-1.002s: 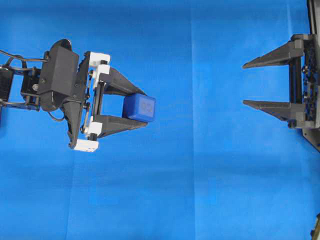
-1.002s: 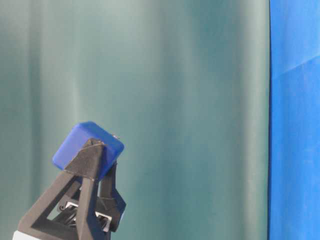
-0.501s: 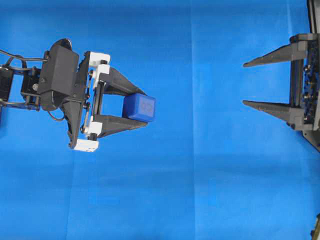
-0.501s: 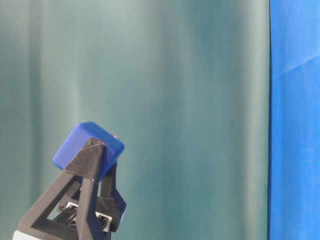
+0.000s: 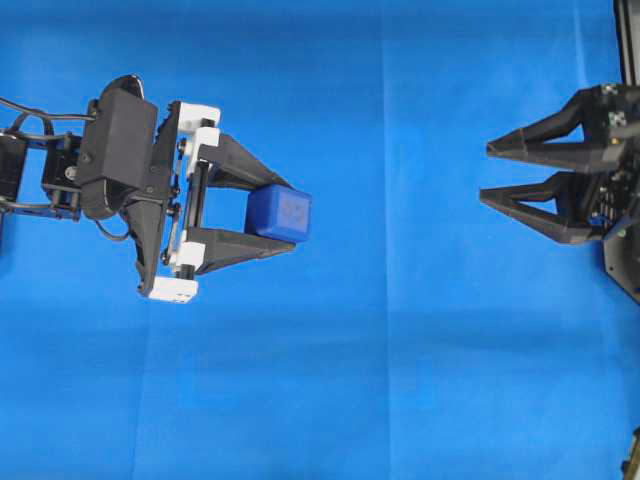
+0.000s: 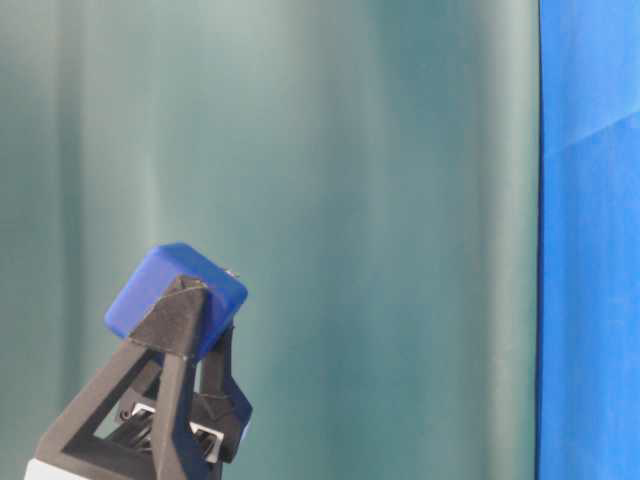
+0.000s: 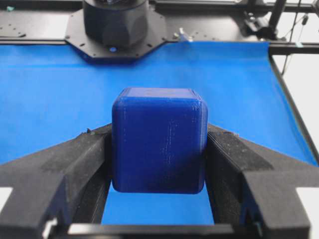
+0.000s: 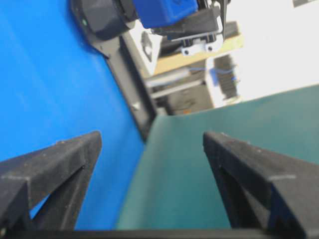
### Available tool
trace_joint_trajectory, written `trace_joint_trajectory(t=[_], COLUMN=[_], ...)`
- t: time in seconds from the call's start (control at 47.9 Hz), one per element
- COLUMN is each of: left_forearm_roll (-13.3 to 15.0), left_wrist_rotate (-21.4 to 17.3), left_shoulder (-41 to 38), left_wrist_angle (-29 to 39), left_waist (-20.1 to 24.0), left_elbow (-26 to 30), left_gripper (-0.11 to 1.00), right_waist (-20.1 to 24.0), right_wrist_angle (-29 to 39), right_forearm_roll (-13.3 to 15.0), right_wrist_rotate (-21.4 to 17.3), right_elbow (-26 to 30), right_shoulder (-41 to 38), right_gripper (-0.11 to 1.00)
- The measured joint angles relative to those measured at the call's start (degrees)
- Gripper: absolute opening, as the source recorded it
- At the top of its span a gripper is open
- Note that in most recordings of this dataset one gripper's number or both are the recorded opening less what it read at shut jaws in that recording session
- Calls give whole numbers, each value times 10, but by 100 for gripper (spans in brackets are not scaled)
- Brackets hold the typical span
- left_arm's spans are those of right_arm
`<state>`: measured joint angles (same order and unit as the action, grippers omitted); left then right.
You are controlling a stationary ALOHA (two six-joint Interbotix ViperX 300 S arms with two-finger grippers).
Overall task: Handover the blue block to the right arm after grasping it with the left arm, then place it in the designated position.
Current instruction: 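Rotate the right gripper and move it toward the held cube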
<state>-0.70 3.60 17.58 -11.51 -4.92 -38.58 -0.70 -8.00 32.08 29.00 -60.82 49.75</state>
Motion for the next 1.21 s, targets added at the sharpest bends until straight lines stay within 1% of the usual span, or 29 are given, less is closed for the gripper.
trace_joint_trajectory(t=[0.104, 0.292, 0.417, 0.501, 0.647, 1.21], left_forearm_roll=[0, 1, 2, 2, 2, 2], left_wrist_rotate=[0, 0, 0, 0, 0, 0], left_shoulder=[-1, -1, -1, -1, 0, 0], left_wrist_angle=[-1, -1, -1, -1, -1, -1], left_waist=[1, 1, 1, 1, 2, 2], left_elbow=[0, 0, 1, 0, 0, 0], left_gripper=[47, 46, 47, 47, 47, 47], right_waist=[1, 2, 2, 2, 3, 10], right_wrist_angle=[0, 0, 2, 4, 17, 22], right_forearm_roll=[26, 92, 132, 149, 157, 157], right_wrist_rotate=[20, 63, 83, 89, 91, 91], right_elbow=[1, 1, 1, 1, 1, 1], right_shoulder=[-1, -1, -3, -2, -2, -3], right_gripper=[96, 96, 96, 96, 96, 96])
